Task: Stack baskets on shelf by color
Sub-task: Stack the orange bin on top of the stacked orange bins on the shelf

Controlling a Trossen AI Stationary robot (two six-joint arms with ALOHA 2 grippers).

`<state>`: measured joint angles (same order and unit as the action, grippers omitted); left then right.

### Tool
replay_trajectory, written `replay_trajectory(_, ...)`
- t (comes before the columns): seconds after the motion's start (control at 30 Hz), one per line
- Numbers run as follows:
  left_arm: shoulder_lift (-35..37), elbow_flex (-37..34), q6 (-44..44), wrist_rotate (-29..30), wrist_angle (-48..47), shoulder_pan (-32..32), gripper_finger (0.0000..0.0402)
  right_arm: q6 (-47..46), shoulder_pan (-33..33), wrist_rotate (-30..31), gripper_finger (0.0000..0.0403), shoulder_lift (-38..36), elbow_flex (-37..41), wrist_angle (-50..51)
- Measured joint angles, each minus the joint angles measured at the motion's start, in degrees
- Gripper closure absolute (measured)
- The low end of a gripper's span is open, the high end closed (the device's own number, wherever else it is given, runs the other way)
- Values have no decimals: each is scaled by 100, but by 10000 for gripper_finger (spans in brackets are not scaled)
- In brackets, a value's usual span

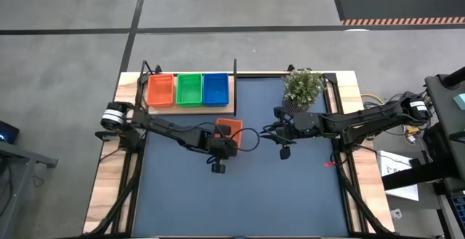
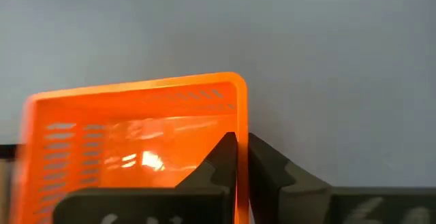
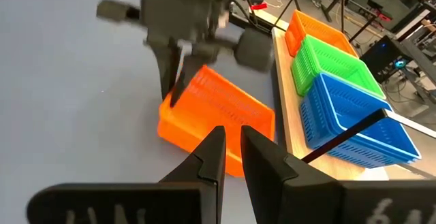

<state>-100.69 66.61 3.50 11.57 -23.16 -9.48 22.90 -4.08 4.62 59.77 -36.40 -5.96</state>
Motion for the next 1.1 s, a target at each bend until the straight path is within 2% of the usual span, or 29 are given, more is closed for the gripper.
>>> replay_trajectory(0.2, 773, -13, 477, 91, -890, -218, 401, -33, 0, -1, 365, 2, 7, 32)
replay_trajectory(0.43, 2016, -18, 1046, 131, -1846, -453, 401, -35, 6, -1, 365, 2, 11, 59)
replay_trajectory(0.53, 2537, -22, 1221, 473, -2434, -450, 401, -35, 11, -2, 365, 2, 11, 61)
replay_trajectory(0.67, 3148, -25, 1247, 1262, -3403, -389, 401, -34, 11, -2, 365, 2, 11, 81)
replay_trajectory(0.83, 3786, -39, 1202, 1654, -4381, -84, 401, -22, 11, -4, 365, 2, 11, 79)
replay_trajectory(1.1, 4475, -70, 1610, 1712, -4736, 833, 401, 9, 11, -6, 365, 2, 11, 75)
